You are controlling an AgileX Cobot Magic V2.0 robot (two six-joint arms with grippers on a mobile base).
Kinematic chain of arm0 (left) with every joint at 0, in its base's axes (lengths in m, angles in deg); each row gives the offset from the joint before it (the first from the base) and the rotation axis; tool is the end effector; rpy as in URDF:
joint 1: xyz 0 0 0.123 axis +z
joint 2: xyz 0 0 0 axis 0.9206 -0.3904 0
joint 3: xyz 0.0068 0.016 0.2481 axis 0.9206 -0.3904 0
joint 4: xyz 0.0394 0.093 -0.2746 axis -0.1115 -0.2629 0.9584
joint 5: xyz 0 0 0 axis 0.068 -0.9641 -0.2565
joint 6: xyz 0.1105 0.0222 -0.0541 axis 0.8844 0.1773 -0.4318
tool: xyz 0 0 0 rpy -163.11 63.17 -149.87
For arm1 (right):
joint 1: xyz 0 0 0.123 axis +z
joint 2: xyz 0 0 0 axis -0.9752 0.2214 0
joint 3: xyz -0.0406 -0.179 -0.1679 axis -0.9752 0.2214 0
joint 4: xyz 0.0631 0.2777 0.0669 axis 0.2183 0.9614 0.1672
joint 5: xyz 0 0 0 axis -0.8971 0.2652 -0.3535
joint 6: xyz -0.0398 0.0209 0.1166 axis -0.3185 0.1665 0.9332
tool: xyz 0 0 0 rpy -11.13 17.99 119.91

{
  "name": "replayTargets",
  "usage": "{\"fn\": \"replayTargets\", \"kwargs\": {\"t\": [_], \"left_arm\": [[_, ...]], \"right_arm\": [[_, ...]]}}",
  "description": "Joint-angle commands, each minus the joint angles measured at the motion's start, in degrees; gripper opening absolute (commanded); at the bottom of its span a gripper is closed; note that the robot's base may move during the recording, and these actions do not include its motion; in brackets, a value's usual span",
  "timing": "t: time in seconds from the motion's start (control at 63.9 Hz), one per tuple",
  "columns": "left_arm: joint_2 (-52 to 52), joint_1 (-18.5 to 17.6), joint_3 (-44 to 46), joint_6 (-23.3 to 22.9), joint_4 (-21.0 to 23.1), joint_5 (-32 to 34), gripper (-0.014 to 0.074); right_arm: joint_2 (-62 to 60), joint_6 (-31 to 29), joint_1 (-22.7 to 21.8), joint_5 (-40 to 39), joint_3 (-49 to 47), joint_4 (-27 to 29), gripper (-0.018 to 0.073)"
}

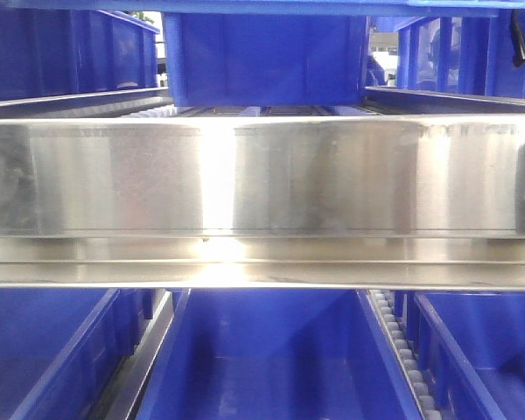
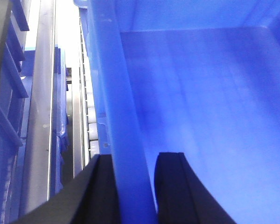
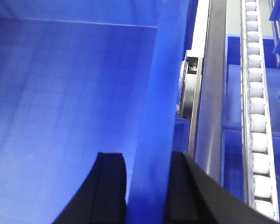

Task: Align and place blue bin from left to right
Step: 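Close both grippers on the bin walls and lift the bin, then pull the held blue bin back off the shelf with both grippers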

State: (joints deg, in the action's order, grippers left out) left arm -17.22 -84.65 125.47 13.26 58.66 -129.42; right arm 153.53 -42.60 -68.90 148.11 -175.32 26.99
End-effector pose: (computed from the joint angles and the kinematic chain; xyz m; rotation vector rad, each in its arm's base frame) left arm 0.4004 -0.1156 0.4591 0.0994 2.2425 -0.1628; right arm 0.4168 0.0733 0.4415 -0.0565 2.2931 0.2624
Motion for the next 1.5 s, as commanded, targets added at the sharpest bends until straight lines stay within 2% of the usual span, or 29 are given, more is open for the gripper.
{"fn": "replayTargets", "kwargs": {"t": [0.0,1.486], "left_arm": [[1.8,0.1,1.1,0.6,-1.5,3.4,-0.0111],[1.8,0.1,1.1,0.6,-1.9,3.4,-0.0111]], "right_arm": [[-2.1,-1.4,-0.2,-5.6,-1.3,-1.8,-0.0154],[-1.5,-1.4,-0.2,-7.8,-1.3,-1.8,-0.0154]]}}
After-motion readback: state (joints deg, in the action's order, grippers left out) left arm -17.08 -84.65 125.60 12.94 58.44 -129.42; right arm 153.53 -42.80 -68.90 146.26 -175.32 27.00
